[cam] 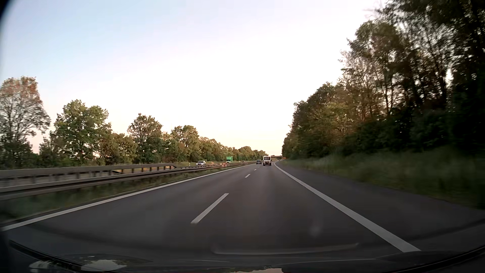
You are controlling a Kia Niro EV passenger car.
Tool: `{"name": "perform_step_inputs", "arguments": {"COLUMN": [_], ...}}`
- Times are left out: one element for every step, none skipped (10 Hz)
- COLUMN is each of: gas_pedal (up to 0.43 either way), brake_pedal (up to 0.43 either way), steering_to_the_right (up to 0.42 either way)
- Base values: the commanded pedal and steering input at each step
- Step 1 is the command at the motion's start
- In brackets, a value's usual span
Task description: Follow the waypoints while adhering to traffic rules and regulations
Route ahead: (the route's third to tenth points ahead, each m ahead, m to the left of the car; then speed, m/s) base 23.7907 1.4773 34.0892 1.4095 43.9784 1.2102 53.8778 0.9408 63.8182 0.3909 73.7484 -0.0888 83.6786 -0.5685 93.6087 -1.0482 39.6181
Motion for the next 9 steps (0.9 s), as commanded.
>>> {"name": "perform_step_inputs", "arguments": {"gas_pedal": [0.429,0.429,0.429,0.429,0.429,0.441,0.441,0.441,0.441], "brake_pedal": [0.018,0.018,0.018,0.018,0.018,0.018,0.018,0.018,0.018], "steering_to_the_right": [-0.002,-0.001,-0.001,-0.001,-0.001,0.0,0.0,0.0,0.001]}}
